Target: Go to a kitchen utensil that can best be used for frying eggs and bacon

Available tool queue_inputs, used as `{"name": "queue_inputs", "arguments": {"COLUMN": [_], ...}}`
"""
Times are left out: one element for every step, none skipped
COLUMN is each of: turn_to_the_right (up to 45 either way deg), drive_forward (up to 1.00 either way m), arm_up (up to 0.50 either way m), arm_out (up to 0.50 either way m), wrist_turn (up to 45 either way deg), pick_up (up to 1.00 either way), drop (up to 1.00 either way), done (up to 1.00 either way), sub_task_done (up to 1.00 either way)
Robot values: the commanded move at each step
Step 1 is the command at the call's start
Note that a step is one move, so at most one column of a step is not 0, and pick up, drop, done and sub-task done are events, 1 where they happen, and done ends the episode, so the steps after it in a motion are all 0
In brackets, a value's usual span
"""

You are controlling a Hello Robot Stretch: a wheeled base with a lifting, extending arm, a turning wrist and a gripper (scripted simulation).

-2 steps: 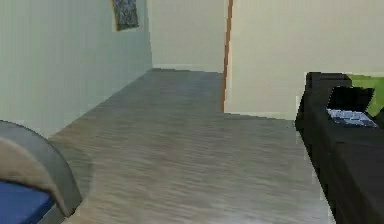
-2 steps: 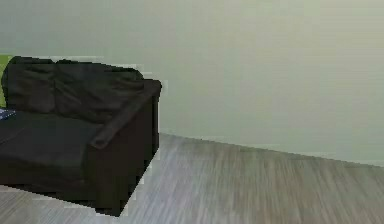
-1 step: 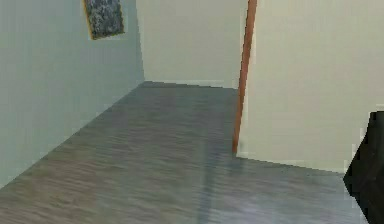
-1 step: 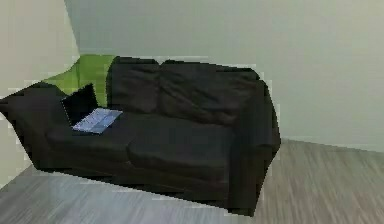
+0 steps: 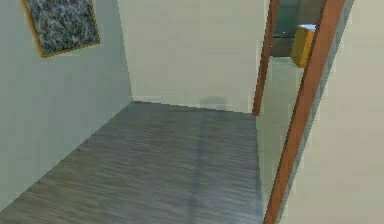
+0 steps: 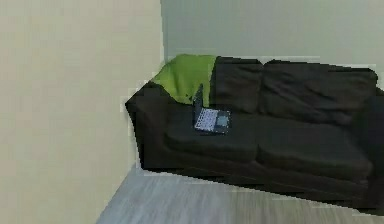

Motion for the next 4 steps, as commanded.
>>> {"name": "queue_inputs", "arguments": {"turn_to_the_right": [-6.0,0.0,36.0,0.0], "drive_forward": [0.0,0.7,0.0,0.8], "arm_up": [0.0,0.0,0.0,0.0], "arm_out": [0.0,0.0,0.0,0.0], "wrist_turn": [0.0,0.0,0.0,0.0], "pick_up": [0.0,0.0,0.0,0.0], "drop": [0.0,0.0,0.0,0.0], "done": [0.0,0.0,0.0,0.0], "sub_task_done": [0.0,0.0,0.0,0.0]}}
